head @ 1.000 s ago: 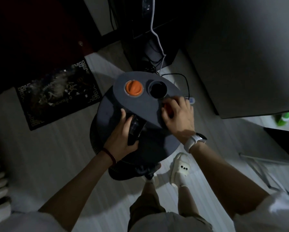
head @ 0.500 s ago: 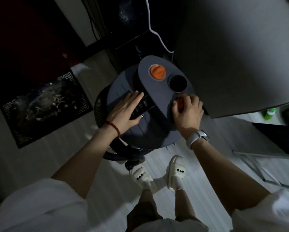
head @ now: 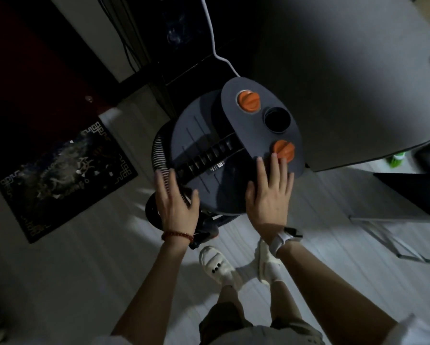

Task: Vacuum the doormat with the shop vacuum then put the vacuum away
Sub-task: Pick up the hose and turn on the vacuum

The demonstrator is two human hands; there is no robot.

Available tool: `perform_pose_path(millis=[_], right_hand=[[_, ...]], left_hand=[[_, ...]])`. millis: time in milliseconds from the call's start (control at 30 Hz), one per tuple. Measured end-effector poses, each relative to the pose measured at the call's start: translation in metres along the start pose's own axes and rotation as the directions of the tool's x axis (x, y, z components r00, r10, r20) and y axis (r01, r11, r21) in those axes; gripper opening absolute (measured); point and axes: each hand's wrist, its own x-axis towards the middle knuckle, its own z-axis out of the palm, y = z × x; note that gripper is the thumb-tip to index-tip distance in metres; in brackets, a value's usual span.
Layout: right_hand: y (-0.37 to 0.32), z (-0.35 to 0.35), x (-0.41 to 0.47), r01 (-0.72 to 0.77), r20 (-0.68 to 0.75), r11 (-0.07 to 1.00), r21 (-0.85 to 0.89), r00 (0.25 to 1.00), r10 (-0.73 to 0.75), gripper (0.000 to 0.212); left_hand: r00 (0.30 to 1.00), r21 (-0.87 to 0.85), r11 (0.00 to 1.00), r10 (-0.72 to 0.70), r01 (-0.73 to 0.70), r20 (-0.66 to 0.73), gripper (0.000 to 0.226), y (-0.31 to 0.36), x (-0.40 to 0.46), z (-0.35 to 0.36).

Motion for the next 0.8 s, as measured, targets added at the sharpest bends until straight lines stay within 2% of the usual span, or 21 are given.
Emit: perform_pose_path(millis=[67,133,233,333,433,633,800], right_hand=[[0.001,0.004,-0.011,0.008,0.034,1.0,-0.029,0.999,-0.007,0.058],[0.003,0.005,-0.014,0.007,0.052,1.0,-0.016,0.999,-0.007,0.06],[0.006,0.002,-0.014,0.033,0.054,0.999,0.018,0.998,-0.034,0.062],[0.007,-0.002,-0.017,0.051,0.049,0.997,0.052,0.997,-0.054,0.061],[0.008,-0.005,-0.024,0.051,0.076,0.994,0.093,0.995,-0.058,0.062],[0.002,-0.005,-0.028,0.02,0.088,0.993,0.112,0.996,-0.03,0.06],[-0.001,-0.012,-0.029,0.03,0.107,0.993,0.115,0.993,-0.042,0.063]], left_hand=[[0.978,-0.102,0.973,-0.21,0.209,0.004,0.081,-0.012,-0.009,0.005],[0.921,-0.233,0.894,-0.388,0.384,0.03,0.086,-0.019,-0.009,0.011],[0.858,-0.29,0.81,-0.503,0.509,0.1,0.071,-0.021,-0.007,0.02],[0.827,-0.322,0.77,-0.556,0.551,0.085,0.055,-0.027,0.001,0.023],[0.839,-0.317,0.784,-0.537,0.534,0.087,0.043,-0.032,0.009,0.019],[0.88,-0.297,0.829,-0.461,0.474,0.115,0.046,-0.025,-0.001,0.005],[0.909,-0.305,0.861,-0.414,0.406,0.042,0.045,-0.017,-0.007,-0.033]])
